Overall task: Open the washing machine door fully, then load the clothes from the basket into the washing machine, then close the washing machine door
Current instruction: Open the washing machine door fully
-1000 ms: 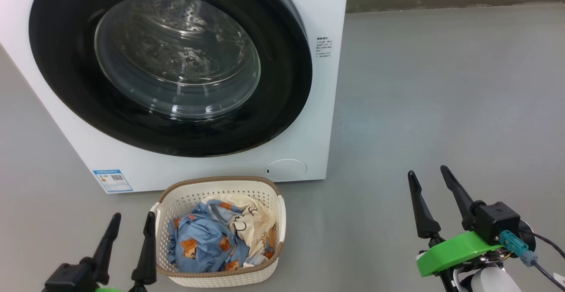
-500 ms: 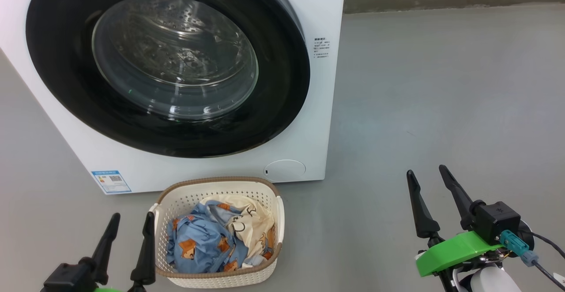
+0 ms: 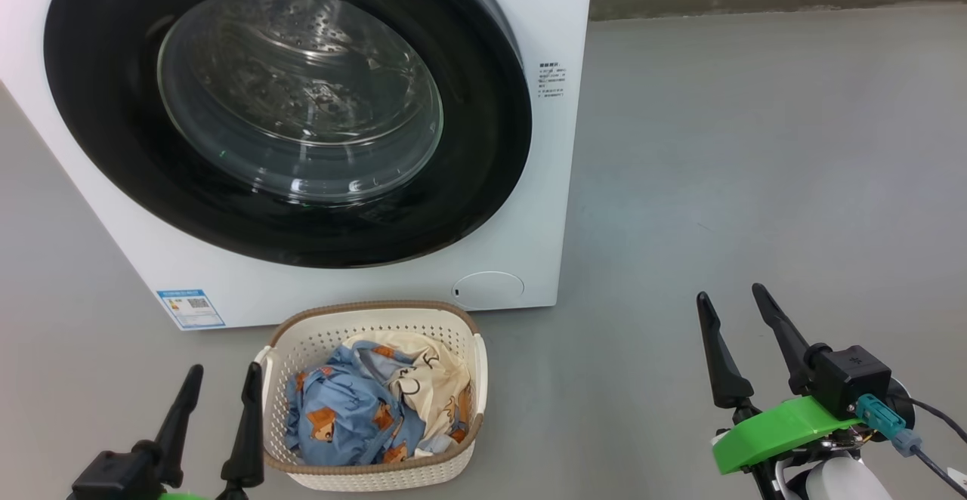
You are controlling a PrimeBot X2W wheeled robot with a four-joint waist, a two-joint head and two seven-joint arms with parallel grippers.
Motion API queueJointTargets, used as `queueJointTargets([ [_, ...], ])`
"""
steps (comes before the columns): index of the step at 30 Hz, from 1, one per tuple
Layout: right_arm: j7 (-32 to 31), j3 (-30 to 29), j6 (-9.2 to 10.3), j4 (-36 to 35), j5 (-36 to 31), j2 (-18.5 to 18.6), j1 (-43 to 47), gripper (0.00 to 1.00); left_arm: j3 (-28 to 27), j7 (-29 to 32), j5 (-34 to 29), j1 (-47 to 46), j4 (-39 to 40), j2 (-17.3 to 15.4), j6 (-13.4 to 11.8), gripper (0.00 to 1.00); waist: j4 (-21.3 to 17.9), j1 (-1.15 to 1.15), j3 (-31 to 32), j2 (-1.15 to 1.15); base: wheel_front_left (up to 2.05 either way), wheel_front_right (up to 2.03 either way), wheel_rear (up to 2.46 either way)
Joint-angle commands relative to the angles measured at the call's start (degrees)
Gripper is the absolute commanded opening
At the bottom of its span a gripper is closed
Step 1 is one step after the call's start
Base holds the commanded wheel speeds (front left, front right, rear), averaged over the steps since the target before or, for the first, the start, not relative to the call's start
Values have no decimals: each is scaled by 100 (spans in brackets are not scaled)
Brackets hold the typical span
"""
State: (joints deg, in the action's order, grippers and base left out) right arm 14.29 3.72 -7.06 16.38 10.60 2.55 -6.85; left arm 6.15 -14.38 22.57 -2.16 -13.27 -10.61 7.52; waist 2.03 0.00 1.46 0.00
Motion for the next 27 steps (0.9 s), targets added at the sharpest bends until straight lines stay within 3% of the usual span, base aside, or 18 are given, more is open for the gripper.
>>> queueJointTargets([
  [1, 71, 112, -43, -137, -32, 32, -190, 100, -220, -62, 1, -219, 163, -102, -3, 100, 0, 0, -5, 0, 0, 0, 0],
  [26, 71, -179, -43, -201, -109, 32, -566, 100, -278, -62, -16, -199, 296, -158, -3, 100, 27, 0, -286, 0, 0, 0, 0],
  [27, 71, -210, -43, -207, -114, 32, -616, 61, -283, -62, -6, -209, 324, -164, -3, 100, 39, 0, -337, 0, 0, 0, 0],
])
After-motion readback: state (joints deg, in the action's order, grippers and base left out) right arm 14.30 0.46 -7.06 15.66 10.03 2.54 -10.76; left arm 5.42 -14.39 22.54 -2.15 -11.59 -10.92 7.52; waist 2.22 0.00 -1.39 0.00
